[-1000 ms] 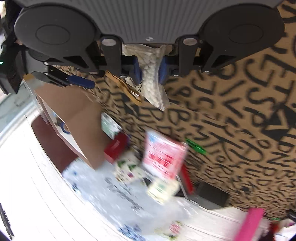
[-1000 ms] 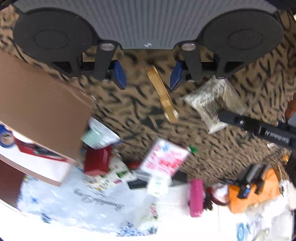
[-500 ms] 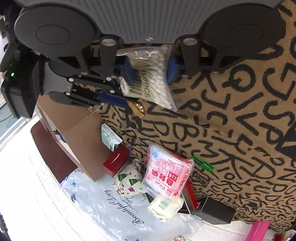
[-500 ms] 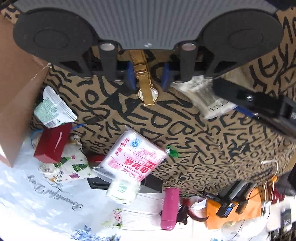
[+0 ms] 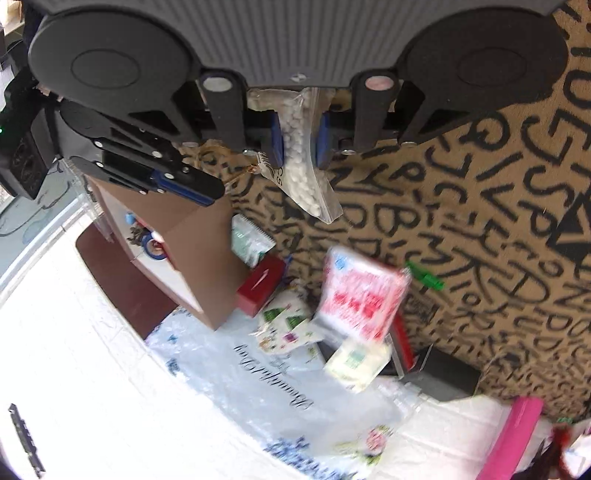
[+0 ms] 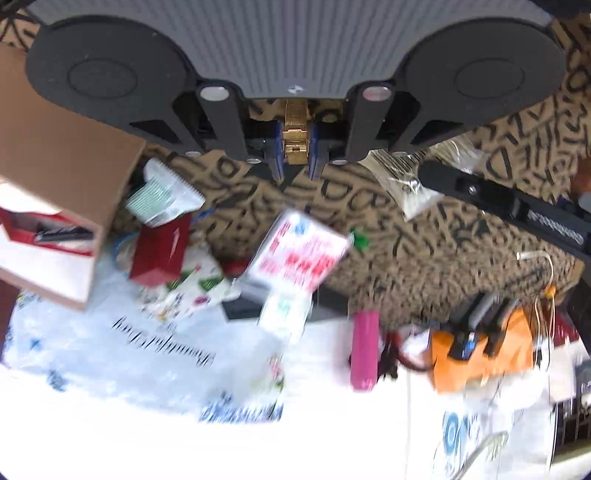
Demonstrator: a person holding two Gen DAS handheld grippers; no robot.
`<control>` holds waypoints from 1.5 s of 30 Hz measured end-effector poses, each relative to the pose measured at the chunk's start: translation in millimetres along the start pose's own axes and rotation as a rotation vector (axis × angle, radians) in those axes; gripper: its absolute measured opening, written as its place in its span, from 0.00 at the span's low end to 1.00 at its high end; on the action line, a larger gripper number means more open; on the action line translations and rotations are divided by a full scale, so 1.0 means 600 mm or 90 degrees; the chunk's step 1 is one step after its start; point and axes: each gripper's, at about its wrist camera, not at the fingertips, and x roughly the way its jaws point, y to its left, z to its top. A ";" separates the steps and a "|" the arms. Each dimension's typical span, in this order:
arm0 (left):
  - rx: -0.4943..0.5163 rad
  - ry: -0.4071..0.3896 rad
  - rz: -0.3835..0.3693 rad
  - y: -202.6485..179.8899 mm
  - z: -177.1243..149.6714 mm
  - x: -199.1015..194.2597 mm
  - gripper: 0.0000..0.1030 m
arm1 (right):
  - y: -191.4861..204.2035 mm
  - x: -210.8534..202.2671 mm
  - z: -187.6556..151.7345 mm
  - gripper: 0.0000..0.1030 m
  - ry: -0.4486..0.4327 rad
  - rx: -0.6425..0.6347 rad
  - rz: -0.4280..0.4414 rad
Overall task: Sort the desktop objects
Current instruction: 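Carry the swab bag and gold watch over the cardboard box with both tools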
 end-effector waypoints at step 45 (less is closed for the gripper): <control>0.106 -0.031 -0.087 -0.180 0.073 0.033 0.18 | -0.089 -0.090 -0.067 0.13 0.001 0.072 -0.071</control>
